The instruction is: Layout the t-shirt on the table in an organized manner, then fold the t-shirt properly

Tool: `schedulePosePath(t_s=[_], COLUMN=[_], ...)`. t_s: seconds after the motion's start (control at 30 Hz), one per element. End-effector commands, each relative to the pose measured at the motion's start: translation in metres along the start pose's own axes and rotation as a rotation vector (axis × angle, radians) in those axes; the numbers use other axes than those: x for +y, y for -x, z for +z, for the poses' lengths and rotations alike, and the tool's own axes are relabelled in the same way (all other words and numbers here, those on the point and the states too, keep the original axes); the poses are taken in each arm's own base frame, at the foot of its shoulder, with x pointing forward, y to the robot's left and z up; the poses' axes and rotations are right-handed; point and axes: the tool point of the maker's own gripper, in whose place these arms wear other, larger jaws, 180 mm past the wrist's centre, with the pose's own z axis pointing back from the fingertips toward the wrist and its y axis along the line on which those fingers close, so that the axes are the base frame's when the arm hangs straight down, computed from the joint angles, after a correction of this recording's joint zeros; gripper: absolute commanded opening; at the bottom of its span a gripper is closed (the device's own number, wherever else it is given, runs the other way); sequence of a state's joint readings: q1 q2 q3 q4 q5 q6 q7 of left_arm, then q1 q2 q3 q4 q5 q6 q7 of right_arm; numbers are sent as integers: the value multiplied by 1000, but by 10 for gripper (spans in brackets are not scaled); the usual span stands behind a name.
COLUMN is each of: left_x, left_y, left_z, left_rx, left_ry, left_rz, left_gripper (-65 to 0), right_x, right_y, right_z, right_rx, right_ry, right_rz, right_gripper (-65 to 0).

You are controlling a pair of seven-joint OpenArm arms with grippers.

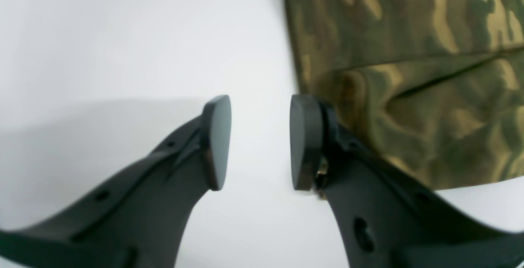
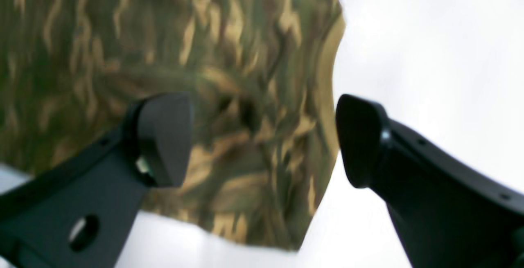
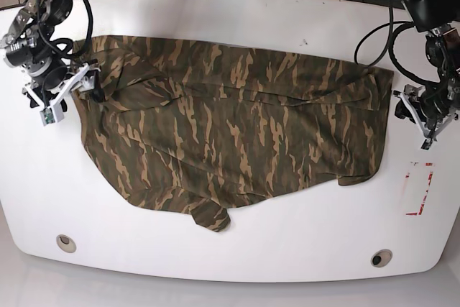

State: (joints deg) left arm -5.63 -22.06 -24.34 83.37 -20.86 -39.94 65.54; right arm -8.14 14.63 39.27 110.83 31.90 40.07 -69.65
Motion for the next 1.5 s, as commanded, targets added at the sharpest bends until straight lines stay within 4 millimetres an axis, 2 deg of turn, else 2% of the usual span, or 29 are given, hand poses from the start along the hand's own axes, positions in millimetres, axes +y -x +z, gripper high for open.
schedulePosePath(t_s=[0.0,0.23,0.3,0.57,0.7,0.87,1.07,1.17,1.47], left_x=[5,-8,-17,-34,-45,-47,-44,-43,-41], left_y=[-4,20,29,44,50,56,45,43,45], left_z=[12,16,12,4,-4,-10,-13,-13,-13], left_rx=[-15,24,35,10,20,33,10,7,15], left_ry=[-26,-25,-8,34,64,80,81,81,72], left_rz=[-33,-68,-57,-35,-8,14,27,27,22], left_gripper=[-425,-425,-425,-425,-425,-425,-425,-425,-425], right_x=[5,10,11,6,5,-3,-8,-15,-16], right_y=[0,35,46,57,66,85,102,100,100], right_z=[5,12,14,20,15,5,-5,-4,-4], right_rx=[-14,37,55,50,51,82,91,77,69], right_ry=[0,12,17,36,24,7,-8,1,3], right_rz=[4,-75,-99,-120,-154,-208,-272,-267,-270], right_gripper=[-133,-133,-133,-133,-132,-132,-132,-132,-133])
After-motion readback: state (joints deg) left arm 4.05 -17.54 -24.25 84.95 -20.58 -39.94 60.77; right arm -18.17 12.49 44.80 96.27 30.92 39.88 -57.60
